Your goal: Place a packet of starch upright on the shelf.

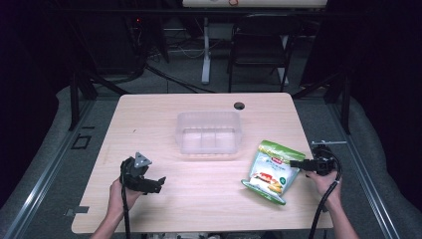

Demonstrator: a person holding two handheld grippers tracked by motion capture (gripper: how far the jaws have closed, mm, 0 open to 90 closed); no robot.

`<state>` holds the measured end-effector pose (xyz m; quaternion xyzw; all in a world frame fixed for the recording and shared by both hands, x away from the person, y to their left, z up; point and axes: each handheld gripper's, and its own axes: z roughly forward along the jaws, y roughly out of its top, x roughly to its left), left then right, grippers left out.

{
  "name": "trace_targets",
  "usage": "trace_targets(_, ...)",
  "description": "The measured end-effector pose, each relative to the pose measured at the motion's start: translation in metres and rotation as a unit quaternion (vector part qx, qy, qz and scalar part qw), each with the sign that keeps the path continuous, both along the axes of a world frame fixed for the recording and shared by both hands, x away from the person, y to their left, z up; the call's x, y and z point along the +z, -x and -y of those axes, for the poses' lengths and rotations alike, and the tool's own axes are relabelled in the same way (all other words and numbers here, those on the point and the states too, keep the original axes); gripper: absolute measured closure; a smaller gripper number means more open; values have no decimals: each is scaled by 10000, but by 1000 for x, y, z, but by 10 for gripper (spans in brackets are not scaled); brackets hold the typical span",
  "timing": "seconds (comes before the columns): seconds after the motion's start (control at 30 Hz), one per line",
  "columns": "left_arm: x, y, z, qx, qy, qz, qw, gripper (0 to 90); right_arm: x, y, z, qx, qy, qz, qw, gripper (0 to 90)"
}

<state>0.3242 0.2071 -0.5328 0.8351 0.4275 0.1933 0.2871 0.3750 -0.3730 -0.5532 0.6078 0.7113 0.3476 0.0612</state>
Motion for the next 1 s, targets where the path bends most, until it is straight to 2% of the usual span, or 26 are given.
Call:
trace_targets(0.23,1,0,-1,20,-39,34,10000,6,5,2,0,94,-325,203,9992,535)
trace_targets(0.37,1,0,0,4,-51,43,10000,7,8,3,-4,239,-380,406,9982,533)
trace_targets(0.5,0,0,0,0,-65,35,10000,7,10,1,-7,353,-288,659,9968,531)
trace_targets(0.63,0,0,0,-13,-57,14,10000,8,7,-8,-14,575,-155,577,9966,554)
trace_targets(0.73,-1,-1,0,1,-65,6,10000,8,4,-14,-16,609,-125,498,9968,558)
trace_targets(0.83,-1,-1,0,-13,-77,16,10000,8,2,-20,-16,537,-73,443,9976,641)
trace_targets(1.0,-1,-1,0,-10,-92,10,10000,10,0,-22,-14,552,-105,394,9976,838)
